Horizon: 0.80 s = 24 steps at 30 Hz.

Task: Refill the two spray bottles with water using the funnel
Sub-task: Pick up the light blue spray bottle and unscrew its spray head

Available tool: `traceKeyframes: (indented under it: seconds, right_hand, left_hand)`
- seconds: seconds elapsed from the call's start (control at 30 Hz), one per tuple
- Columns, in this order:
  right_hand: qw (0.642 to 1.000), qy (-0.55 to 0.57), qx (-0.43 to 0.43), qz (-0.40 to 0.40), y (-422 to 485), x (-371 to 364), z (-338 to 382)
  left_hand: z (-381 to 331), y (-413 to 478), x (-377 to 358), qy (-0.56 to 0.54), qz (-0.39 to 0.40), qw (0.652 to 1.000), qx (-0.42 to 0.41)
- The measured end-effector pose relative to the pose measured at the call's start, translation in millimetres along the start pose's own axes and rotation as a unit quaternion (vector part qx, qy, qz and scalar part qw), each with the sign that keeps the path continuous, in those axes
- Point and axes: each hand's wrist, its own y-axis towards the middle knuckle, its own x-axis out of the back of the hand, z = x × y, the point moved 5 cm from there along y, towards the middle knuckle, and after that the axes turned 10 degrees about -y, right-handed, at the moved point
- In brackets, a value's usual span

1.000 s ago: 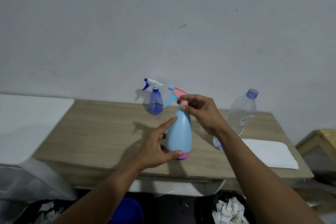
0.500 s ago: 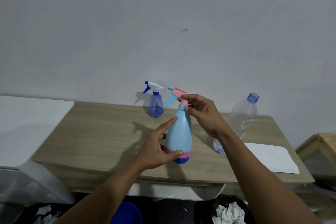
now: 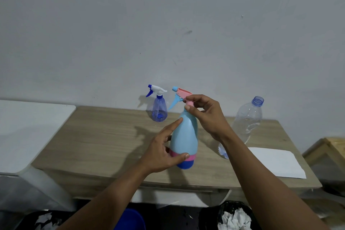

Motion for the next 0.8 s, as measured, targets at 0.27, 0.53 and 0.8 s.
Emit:
traceKeyframes:
  seconds: [0.27,0.53,0.8]
  right_hand:
    - [1.000,-0.007,-0.005,0.000,0.3,-0.1,0.4]
    - [1.000,-0.014,-0.007,-0.008,0.4,-3.7,0.4]
    - [1.000,-0.002,-0.017,0.001,3.0,-5.5,-2.4]
  left_hand:
    - [-1.1,1.5,0.5,0.017,-0.003,1.000,-0.008]
    - [-1.4,1.7,0.6,0.030,-0.008,0.999,-0.016]
    - [3.6,1.9,2.9,0.034,-0.015,0.999,-0.023]
